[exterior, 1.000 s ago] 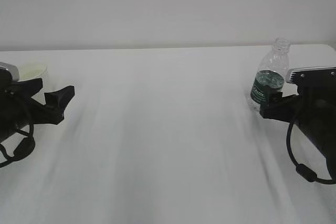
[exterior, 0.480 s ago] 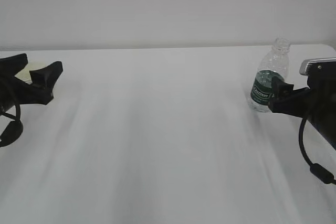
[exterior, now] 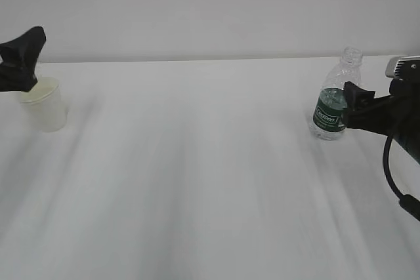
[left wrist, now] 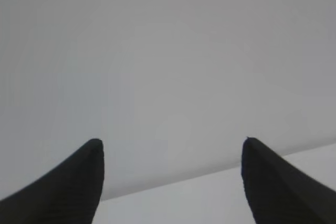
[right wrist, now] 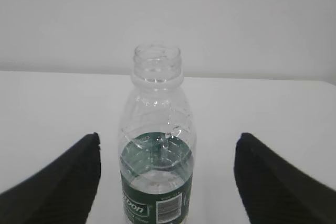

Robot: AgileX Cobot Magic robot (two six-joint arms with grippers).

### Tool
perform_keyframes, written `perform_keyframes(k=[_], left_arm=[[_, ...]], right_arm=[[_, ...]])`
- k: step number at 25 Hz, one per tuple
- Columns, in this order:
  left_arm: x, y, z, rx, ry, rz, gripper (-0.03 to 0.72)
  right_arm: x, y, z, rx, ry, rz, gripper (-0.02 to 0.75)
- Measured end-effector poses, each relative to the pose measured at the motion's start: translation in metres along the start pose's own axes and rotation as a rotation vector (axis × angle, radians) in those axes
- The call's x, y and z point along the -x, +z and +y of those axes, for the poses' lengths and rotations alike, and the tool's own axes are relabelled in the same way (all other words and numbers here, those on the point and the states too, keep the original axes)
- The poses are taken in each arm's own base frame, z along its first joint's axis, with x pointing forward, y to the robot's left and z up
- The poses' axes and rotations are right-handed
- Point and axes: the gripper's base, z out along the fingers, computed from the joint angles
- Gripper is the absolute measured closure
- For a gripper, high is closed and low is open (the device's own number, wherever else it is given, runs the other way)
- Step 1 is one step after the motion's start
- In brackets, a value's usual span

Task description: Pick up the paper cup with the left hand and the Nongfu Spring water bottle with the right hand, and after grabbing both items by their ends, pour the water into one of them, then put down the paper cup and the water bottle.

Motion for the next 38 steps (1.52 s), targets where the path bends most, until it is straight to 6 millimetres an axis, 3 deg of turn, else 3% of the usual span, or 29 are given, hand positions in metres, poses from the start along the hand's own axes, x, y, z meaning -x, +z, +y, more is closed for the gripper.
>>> perform_keyframes(k=[22, 28, 38], left_arm=[[0.100, -0.045, 0.011, 0.077, 0.041, -0.076, 0.101], [0.134, -0.067, 0.011, 0.074, 0.040, -0.107, 0.116], [0.151, -0.102, 0.010, 0.062, 0.039, -0.065, 0.120]], right_arm=[[0.061, -0.042, -0.006, 0.031, 0.024, -0.066, 0.144], [0.074, -0.057, -0.008, 0.041, 0.028, -0.065, 0.144], [0.100, -0.094, -0.013, 0.060, 0.013, -0.099, 0.145]])
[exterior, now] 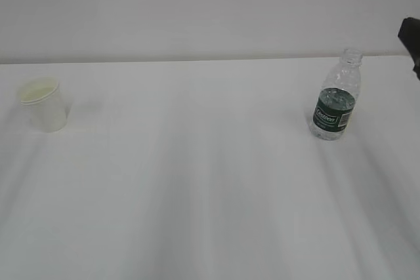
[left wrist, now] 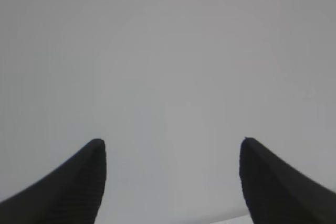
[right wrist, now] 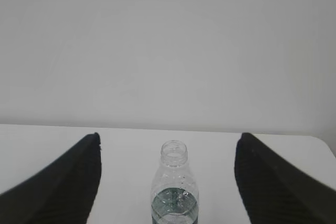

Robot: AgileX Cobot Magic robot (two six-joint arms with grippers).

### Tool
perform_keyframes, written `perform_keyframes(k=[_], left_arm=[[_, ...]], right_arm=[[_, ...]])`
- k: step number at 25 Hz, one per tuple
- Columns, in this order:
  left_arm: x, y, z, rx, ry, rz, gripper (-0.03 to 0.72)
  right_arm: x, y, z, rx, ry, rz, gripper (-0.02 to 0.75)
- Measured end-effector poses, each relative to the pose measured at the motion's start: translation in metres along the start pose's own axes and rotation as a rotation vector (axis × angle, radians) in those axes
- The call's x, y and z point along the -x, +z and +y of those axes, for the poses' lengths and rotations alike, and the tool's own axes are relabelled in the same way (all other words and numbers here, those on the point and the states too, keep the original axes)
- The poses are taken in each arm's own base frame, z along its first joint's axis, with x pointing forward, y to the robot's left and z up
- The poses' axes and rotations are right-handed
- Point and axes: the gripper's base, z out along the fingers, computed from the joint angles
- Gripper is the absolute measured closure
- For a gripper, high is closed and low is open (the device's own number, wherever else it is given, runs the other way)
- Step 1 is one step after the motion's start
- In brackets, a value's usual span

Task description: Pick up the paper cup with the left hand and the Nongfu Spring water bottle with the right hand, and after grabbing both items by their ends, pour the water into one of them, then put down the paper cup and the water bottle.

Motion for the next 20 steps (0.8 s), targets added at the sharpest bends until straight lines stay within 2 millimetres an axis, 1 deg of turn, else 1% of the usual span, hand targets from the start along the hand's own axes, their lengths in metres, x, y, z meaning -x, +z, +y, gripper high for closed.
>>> perform_keyframes(k=[3, 5, 11, 14, 20], left_arm=[[0.004, -0.004, 0.000, -0.003, 0.000, 0.014, 0.120], [0.010, -0.006, 0.001, -0.007, -0.001, 0.028, 0.121], [0.031, -0.015, 0.002, -0.018, 0.007, 0.069, 0.121], [0.042, -0.024, 0.003, -0.024, 0.018, 0.092, 0.121], [0.054, -0.052, 0.005, -0.033, 0.026, 0.148, 0.121]], right_arm=[[0.007, -0.011, -0.001, 0.003, -0.001, -0.013, 0.145], [0.010, -0.017, -0.001, 0.009, -0.001, -0.013, 0.145], [0.011, -0.031, 0.000, 0.040, -0.001, 0.037, 0.146], [0.011, -0.041, 0.001, 0.060, -0.004, 0.066, 0.146], [0.014, -0.062, 0.002, 0.095, -0.009, 0.093, 0.146]])
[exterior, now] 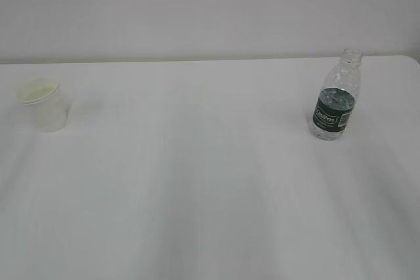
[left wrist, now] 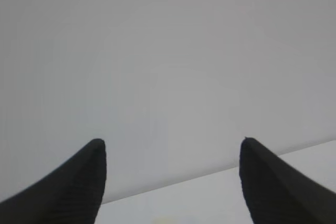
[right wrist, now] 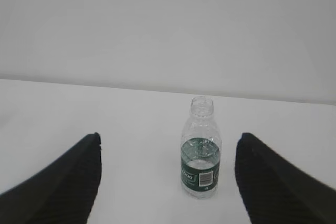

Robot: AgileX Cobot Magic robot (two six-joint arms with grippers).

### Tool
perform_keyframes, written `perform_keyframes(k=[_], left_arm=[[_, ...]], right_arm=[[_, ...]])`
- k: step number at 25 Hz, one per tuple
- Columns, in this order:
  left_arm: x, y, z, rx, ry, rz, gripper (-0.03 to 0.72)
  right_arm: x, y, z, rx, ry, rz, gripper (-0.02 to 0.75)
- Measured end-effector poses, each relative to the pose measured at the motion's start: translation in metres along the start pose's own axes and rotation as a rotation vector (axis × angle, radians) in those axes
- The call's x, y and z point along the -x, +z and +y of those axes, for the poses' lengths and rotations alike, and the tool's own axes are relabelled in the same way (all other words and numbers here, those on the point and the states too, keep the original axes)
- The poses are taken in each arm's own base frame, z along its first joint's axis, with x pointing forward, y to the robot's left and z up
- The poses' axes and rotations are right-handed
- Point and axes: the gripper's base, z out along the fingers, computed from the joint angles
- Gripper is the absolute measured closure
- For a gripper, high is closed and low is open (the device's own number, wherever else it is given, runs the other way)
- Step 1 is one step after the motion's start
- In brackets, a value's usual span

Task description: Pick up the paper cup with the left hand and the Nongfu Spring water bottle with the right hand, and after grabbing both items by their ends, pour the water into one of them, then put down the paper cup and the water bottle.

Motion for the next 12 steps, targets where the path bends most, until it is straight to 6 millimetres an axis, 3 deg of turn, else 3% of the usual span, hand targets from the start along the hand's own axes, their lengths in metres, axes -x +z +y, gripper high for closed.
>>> perform_keyframes(k=[12], left_arm=[[-0.010, -0.055, -0.002, -0.015, 0.003, 0.096, 0.132]], right_arm=[[-0.001, -0.029, 0.004, 0.061, -0.102, 0.141, 0.146]])
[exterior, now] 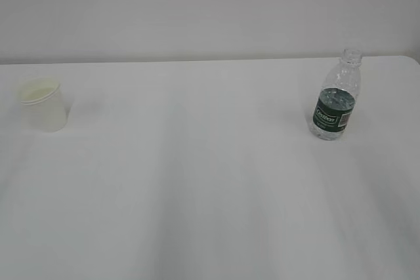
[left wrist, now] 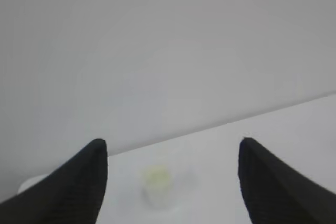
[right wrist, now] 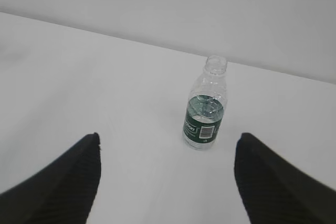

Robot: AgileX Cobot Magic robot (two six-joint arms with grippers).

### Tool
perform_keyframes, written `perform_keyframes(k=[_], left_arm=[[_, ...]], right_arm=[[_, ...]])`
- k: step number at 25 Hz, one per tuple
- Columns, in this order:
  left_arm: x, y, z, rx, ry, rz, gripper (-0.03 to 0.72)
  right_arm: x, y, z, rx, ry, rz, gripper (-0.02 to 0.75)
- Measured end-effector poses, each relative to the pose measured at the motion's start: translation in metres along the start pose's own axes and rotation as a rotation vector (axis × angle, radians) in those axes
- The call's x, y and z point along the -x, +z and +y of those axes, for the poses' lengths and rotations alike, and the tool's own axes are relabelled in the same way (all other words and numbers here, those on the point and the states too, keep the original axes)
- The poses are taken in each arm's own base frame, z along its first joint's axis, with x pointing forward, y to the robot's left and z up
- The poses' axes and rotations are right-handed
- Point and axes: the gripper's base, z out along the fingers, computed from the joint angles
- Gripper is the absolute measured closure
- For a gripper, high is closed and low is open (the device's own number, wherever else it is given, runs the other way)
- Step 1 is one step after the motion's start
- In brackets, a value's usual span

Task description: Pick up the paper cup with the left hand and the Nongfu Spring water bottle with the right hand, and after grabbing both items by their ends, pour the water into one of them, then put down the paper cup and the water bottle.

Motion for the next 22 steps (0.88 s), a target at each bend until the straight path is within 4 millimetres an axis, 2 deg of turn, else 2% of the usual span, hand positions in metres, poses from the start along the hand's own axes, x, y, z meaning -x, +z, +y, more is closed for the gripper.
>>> perform_keyframes(k=[4, 10, 16, 22], left_arm=[[-0.006, -0.008, -0.001, -0.007, 0.000, 0.050, 0.137], [-0.014, -0.016, -0.002, -0.017, 0.002, 0.113, 0.139], [-0.023, -0.019, -0.005, -0.048, -0.017, 0.209, 0.141], [-0.032, -0.021, -0.008, -0.076, -0.028, 0.309, 0.141]], right_arm=[[0.000, -0.013, -0.002, -0.019, -0.031, 0.028, 0.153], [-0.010, -0.038, -0.007, -0.098, -0.048, 0.111, 0.211], [-0.020, -0.059, -0.007, -0.121, -0.019, 0.133, 0.217], [-0.031, -0.071, -0.006, -0.125, 0.024, 0.204, 0.218]])
